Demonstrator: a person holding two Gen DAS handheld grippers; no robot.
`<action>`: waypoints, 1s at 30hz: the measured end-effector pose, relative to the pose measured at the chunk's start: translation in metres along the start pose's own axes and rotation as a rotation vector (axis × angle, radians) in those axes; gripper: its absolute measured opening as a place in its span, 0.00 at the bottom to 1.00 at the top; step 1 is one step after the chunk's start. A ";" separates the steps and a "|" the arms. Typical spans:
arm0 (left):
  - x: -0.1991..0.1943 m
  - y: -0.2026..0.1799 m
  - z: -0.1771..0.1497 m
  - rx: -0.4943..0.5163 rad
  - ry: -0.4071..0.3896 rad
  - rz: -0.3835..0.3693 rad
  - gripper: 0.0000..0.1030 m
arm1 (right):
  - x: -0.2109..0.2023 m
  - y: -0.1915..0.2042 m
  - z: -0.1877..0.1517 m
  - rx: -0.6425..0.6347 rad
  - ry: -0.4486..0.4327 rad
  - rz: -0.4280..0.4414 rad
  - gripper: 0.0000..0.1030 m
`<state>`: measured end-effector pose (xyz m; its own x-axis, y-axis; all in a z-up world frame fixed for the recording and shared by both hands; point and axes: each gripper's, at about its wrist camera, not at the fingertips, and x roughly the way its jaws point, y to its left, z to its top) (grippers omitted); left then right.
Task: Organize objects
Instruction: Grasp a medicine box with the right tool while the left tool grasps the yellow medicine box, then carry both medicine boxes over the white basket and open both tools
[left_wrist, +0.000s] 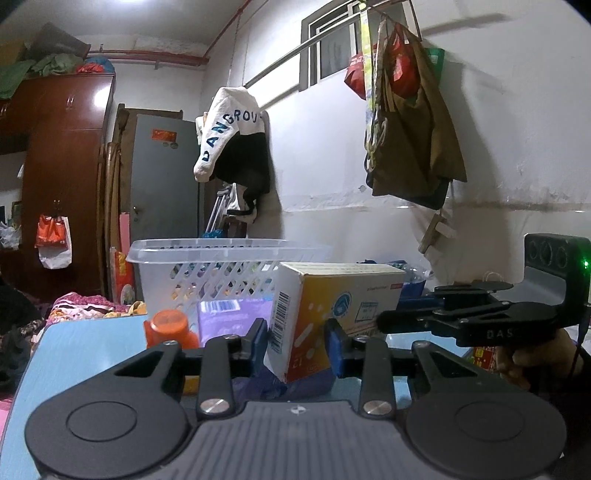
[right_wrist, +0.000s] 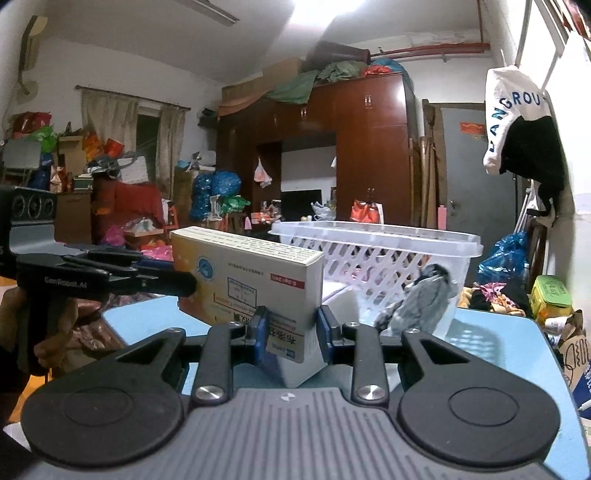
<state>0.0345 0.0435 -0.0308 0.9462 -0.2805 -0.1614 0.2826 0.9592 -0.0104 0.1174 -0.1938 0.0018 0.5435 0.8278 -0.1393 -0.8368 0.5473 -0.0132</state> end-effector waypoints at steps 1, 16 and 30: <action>0.003 0.000 0.001 -0.001 0.001 -0.002 0.36 | 0.001 -0.002 0.002 0.000 -0.001 -0.006 0.30; 0.072 0.024 0.103 0.027 -0.014 0.048 0.36 | 0.044 -0.042 0.096 -0.069 -0.002 -0.090 0.29; 0.196 0.116 0.111 -0.163 0.338 0.079 0.38 | 0.167 -0.103 0.081 0.126 0.339 -0.119 0.29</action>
<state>0.2701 0.0962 0.0462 0.8509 -0.2041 -0.4840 0.1567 0.9781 -0.1371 0.3001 -0.1018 0.0603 0.5663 0.6810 -0.4643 -0.7432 0.6655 0.0696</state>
